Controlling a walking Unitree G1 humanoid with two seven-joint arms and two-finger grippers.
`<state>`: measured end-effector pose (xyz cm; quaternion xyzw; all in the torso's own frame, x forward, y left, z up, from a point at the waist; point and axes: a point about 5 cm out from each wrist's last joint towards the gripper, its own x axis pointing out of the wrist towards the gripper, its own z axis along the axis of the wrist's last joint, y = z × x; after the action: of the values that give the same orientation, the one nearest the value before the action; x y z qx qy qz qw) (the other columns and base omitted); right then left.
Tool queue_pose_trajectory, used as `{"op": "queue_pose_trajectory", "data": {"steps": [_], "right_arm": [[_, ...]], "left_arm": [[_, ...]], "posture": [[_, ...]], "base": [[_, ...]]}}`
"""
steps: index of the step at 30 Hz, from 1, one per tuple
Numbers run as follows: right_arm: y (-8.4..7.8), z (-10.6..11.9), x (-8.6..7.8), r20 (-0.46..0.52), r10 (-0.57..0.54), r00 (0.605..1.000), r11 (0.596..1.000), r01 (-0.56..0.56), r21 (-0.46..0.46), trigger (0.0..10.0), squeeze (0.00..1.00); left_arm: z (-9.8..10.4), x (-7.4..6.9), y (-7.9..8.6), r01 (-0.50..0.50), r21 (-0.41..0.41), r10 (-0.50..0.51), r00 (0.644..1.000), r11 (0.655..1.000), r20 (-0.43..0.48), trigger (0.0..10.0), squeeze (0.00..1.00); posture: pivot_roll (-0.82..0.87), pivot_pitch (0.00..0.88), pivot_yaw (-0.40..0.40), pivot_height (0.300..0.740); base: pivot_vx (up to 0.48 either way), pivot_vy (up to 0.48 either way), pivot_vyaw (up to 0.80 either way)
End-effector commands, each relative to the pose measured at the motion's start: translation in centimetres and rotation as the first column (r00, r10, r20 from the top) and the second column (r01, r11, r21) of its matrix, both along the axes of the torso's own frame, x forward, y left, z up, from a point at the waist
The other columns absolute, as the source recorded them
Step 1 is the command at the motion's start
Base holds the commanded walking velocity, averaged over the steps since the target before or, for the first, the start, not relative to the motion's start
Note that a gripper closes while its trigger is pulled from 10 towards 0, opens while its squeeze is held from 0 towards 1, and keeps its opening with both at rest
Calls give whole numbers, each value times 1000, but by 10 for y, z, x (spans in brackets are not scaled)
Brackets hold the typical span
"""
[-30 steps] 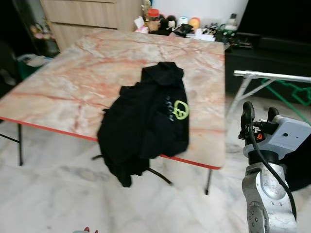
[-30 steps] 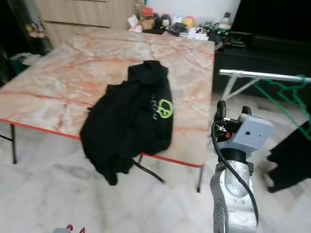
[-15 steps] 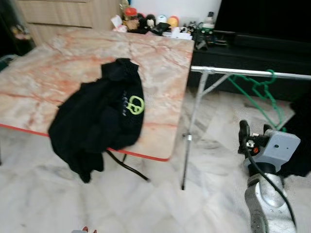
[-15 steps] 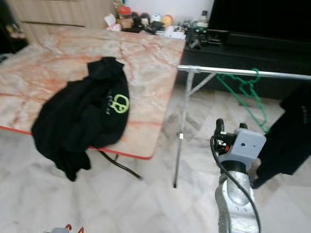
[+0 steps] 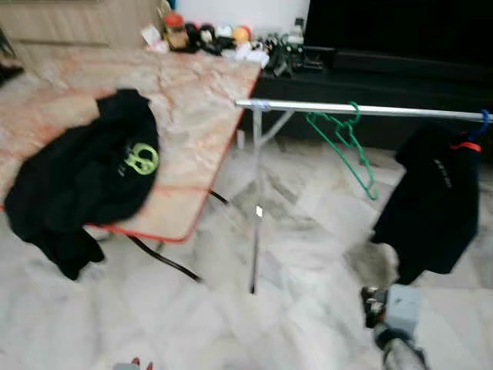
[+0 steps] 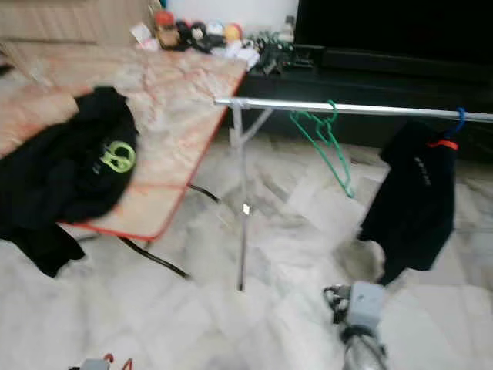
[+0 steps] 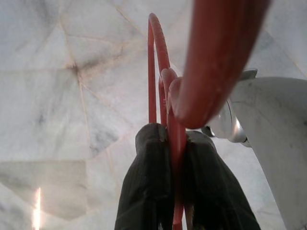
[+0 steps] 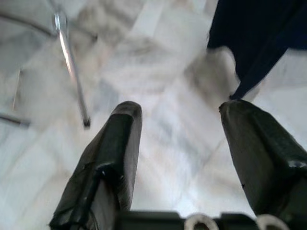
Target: Hang hanger
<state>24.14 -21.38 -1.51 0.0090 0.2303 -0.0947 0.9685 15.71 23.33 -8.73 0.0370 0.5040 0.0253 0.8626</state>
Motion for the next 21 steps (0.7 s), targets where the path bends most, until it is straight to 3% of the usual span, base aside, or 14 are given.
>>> {"op": "queue_pose_trajectory", "data": {"steps": [1,5,6,8,11,15,17,21], "right_arm": [[-4,-12,-10,-45,-11,999,1000,11,10,10000,0],[-3,-40,-35,-184,-51,982,996,64,69,10000,0],[-3,-40,-35,-184,-51,982,996,64,69,10000,0],[-4,-51,-49,-269,-69,961,997,78,23,10000,0],[-5,-63,-67,-354,-148,923,983,176,47,10000,0],[2,-69,-74,-382,-128,915,983,168,73,10000,0],[9,-69,-72,-370,-65,927,990,107,92,10000,0],[9,-71,-74,-384,-72,920,989,115,91,10000,0]], "left_arm": [[-1,-5,3,-8,7,8,1000,1000,-21,10000,0],[-2,-4,0,-17,0,17,1000,1000,-14,10000,0],[-2,-4,0,-17,0,17,1000,1000,-14,10000,0],[-1,-3,0,-15,0,15,1000,1000,-12,10000,0],[-1,-2,-1,-8,-1,8,1000,1000,-11,10000,0],[-2,-3,-2,-4,-5,4,1000,1000,-11,10000,0],[-2,-3,-2,-3,-4,3,1000,1000,-11,10000,0],[-2,-4,-1,20,7,-20,1000,1000,-24,10000,0]], "posture": [[-32,153,23,740],[-32,147,16,740],[-32,147,16,740],[-39,145,16,740],[-44,144,18,740],[-36,135,13,740],[-47,139,18,740],[-59,129,25,740]], "base": [[0,-480,0],[0,-480,0],[0,-480,0],[0,-480,0],[0,-480,0],[0,-480,0],[0,-480,0],[0,-480,0]]}}
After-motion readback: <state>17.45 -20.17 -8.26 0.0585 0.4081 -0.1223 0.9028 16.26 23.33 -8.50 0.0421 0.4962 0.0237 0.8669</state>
